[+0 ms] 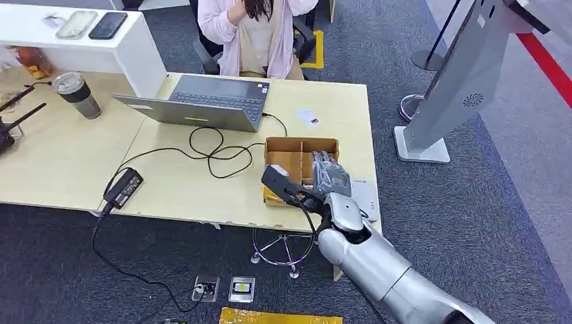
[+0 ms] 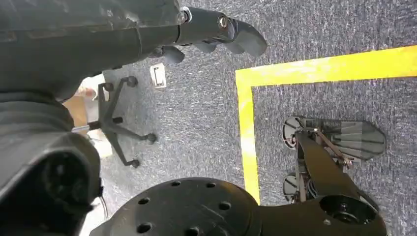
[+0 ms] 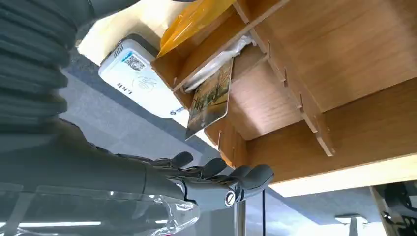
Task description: Pass the card to the sensor for recognition and then transmit it.
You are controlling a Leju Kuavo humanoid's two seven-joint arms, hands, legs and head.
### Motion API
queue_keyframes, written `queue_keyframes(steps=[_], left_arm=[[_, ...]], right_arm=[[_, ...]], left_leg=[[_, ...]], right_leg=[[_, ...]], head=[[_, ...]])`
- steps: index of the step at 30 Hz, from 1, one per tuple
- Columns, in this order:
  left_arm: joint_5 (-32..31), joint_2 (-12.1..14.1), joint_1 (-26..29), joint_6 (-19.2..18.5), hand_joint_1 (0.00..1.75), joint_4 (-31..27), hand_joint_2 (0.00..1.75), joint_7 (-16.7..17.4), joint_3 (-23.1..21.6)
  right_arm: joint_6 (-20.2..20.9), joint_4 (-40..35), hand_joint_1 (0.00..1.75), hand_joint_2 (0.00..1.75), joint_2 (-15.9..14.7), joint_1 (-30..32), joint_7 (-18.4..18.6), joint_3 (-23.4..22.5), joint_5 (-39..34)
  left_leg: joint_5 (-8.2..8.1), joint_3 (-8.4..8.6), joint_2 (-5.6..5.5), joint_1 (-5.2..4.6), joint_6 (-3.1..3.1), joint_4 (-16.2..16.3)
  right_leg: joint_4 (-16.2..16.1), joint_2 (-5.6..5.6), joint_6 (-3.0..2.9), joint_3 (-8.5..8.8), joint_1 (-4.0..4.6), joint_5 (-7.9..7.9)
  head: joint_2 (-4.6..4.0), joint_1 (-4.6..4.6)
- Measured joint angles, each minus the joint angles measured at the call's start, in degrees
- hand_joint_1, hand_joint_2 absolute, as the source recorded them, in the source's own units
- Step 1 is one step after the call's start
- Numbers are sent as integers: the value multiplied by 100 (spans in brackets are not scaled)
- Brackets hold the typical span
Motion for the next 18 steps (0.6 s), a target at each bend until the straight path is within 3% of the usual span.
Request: queue_keyframes(steps=[18], left_arm=[[-35, -9, 0, -44, 0, 0, 0, 20, 0]], right_arm=[[144, 11, 0, 175, 48, 15, 98, -26, 90]], left_leg=[[0, 1, 0, 0, 0, 0]], right_leg=[[0, 1, 0, -2, 0, 0]], head=[[0, 0]])
